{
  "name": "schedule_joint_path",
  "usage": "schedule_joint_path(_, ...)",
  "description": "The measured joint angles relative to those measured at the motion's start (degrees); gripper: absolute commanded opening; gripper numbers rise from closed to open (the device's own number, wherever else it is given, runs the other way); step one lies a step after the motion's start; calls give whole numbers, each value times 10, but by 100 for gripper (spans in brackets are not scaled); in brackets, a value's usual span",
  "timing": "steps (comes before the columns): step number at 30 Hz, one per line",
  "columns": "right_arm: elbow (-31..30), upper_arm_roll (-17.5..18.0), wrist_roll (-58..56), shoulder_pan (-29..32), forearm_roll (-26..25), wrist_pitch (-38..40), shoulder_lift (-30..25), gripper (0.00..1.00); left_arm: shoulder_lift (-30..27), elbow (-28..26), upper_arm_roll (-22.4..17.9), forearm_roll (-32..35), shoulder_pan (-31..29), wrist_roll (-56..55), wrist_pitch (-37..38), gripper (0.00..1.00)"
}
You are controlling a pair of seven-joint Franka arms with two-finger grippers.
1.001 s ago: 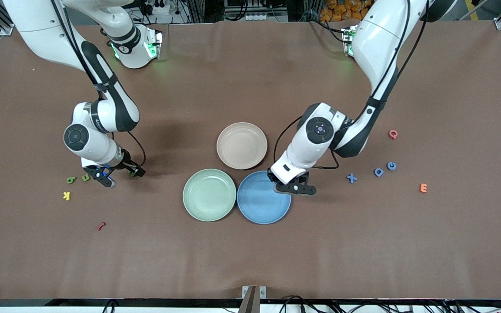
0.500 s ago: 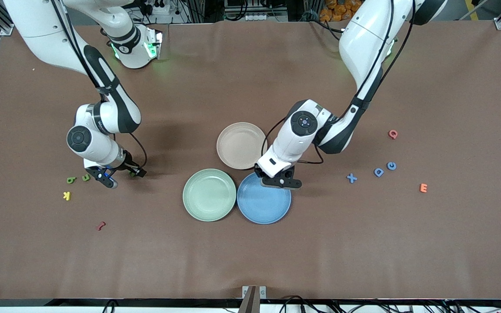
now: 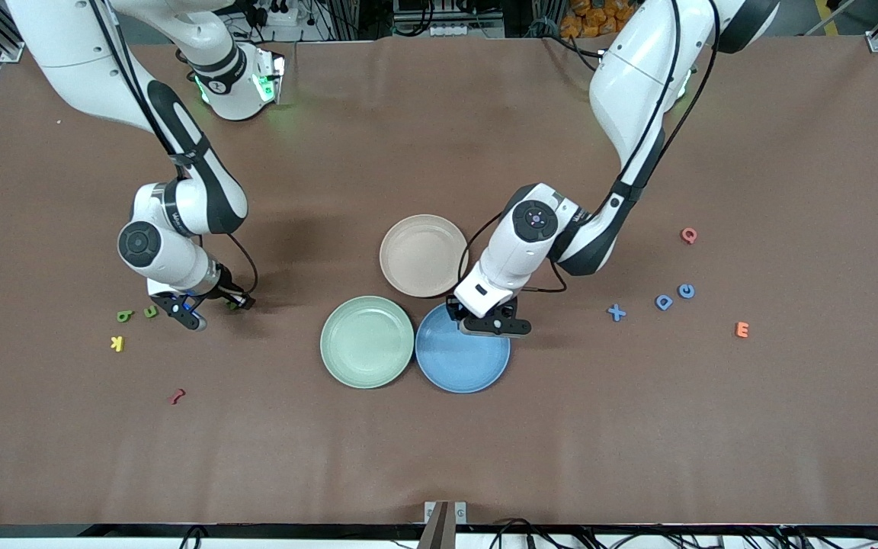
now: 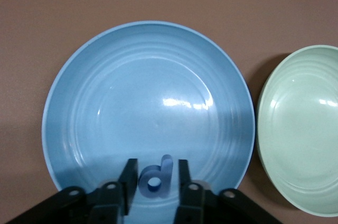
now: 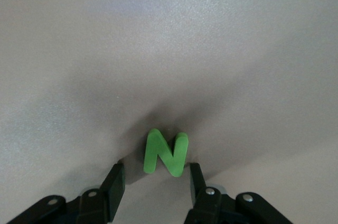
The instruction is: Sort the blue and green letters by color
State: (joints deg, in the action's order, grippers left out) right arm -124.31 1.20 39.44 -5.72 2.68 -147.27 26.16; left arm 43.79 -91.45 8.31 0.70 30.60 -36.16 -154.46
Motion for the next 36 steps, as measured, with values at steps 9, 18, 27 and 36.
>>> schedule_joint_path(9, 0, -2, 0, 0, -1, -1, 0, 50, 0, 6, -6, 4, -4, 0, -2, 100)
schedule_joint_path(18, 1, -4, -1, 3, -7, -1, 0, 36, -6, 6, -28, 37, -40, 72, 47, 100)
schedule_joint_path(27, 1, -4, -2, 3, -7, -1, 0, 5, -48, -22, -28, 39, -136, 197, 186, 100)
schedule_joint_path(36, 6, -3, -2, 2, -7, 2, 0, 0, -79, -77, -29, 89, -167, 246, 233, 100)
